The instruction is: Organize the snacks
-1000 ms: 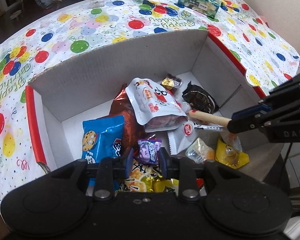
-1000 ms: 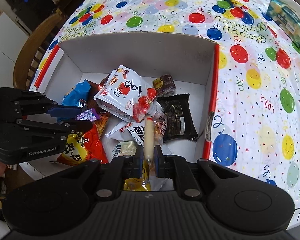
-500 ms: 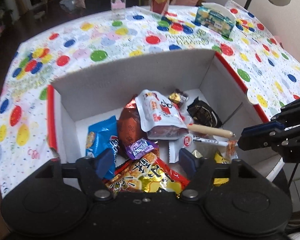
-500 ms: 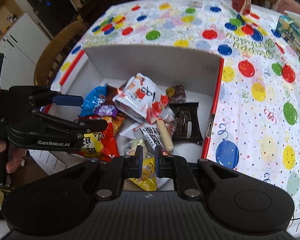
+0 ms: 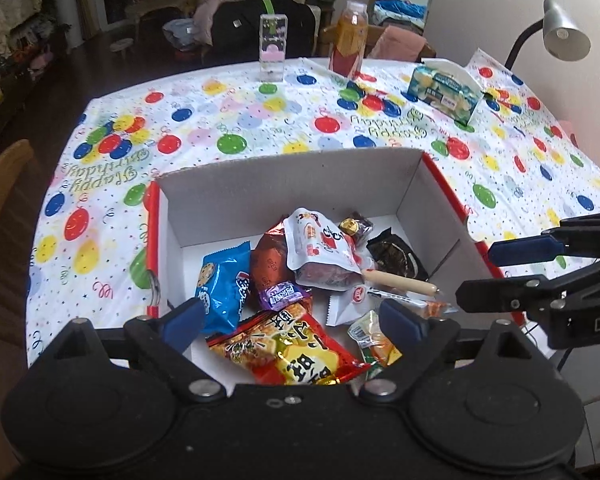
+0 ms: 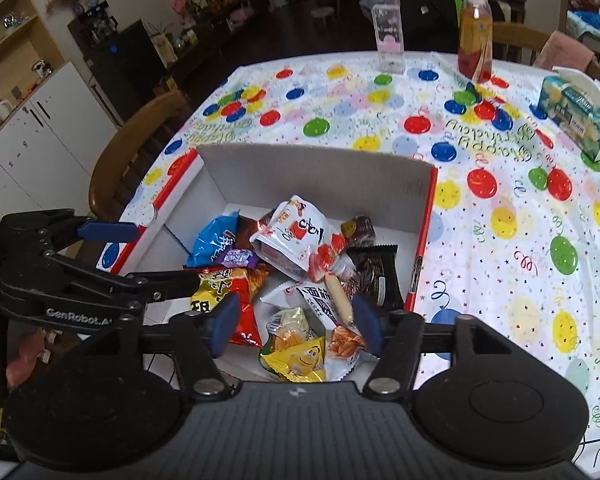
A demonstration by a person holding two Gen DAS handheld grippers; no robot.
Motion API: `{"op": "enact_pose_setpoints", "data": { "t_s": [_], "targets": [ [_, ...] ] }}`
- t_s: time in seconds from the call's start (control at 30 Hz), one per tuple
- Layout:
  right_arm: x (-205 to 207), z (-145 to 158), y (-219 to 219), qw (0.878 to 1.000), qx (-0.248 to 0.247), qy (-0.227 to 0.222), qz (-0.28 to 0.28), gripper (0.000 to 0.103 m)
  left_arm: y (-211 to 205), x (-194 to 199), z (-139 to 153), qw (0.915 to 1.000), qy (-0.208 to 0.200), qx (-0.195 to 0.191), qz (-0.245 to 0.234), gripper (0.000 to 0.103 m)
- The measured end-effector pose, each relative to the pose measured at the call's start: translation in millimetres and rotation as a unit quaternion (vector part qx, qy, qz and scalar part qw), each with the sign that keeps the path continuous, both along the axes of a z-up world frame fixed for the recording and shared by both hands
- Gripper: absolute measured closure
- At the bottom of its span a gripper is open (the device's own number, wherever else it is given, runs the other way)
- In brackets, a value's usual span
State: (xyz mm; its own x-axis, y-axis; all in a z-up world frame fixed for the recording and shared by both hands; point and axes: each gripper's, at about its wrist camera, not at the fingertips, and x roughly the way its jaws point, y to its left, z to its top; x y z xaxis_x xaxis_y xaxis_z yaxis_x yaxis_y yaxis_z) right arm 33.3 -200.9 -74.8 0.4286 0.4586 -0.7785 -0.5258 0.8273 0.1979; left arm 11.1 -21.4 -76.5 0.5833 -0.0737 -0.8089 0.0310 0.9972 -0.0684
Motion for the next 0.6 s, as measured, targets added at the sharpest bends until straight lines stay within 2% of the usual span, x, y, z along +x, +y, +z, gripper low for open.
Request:
{"op": "enact_pose_setpoints", "data": {
  "t_s": [0.03,0.23,0.43,0.6],
  "targets": [
    [-2.4,1.2,-0.5,1.000,0.001,-0.004,-0.001,0.032,-0.4,-2.9,2.0,1.0000,-0.002,-0.003,0.002,0.008],
    [-11.4,4.8,-0.8,1.000,0.005,-0.009,-0.008,0.027,-1.1,-17.2,12.2,0.9997,-0.014,-0.006,0.019,0.004],
    [-18.8,5.3,1.6,0.999,-0.024,-0.013,-0.026,0.027,-0.1,-27.0,18.7,0.9990,-0.022,-0.003,0.038,0.001],
    [-26.2,6.6,3.5,0.998,-0.041,-0.024,-0.034,0.022,-1.2,-33.2,19.1,0.9985,-0.019,0.002,0.050,0.001]
  ]
}}
